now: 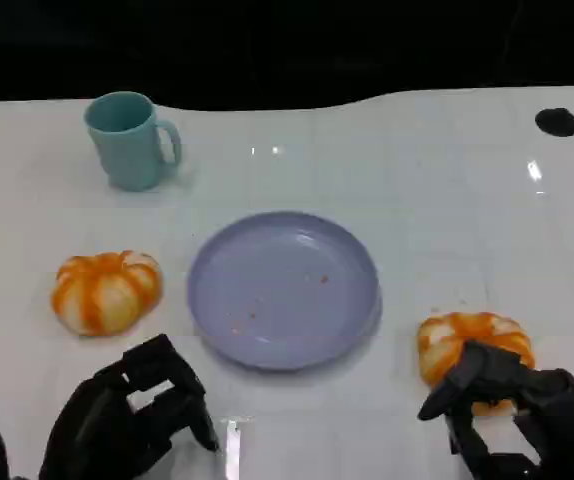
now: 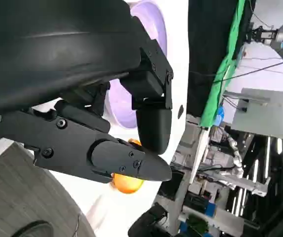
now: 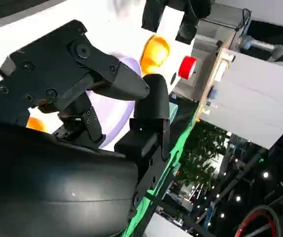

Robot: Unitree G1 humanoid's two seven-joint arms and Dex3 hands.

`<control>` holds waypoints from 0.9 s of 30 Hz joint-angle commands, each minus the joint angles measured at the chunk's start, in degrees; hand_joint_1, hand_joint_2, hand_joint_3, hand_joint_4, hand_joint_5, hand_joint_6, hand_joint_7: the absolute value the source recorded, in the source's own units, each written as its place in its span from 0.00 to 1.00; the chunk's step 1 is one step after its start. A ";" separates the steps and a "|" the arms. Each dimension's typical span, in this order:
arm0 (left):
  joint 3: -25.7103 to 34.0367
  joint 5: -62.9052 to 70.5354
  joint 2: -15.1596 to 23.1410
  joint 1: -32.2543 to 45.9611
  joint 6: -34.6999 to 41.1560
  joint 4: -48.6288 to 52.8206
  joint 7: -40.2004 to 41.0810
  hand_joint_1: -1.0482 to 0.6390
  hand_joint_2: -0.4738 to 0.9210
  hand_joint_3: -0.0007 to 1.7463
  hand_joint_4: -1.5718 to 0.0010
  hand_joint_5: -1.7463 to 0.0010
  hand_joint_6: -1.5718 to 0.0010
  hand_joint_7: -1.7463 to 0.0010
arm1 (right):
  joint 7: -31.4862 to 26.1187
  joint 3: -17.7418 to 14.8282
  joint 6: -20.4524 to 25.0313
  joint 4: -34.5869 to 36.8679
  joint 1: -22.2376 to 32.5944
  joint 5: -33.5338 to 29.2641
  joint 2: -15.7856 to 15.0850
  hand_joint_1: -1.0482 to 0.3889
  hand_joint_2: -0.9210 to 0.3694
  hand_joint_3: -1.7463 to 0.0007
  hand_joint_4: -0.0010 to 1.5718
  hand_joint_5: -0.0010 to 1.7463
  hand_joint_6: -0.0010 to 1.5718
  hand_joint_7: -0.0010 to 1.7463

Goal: Grasp the bread from the table and place it into the plate.

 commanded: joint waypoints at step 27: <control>0.52 0.85 0.41 -0.39 -0.51 0.76 0.29 0.25 1.00 0.06 0.56 0.01 0.57 0.23 | -0.48 -0.91 -0.62 0.20 -0.37 1.35 0.22 0.54 0.29 0.40 0.49 1.00 0.43 0.77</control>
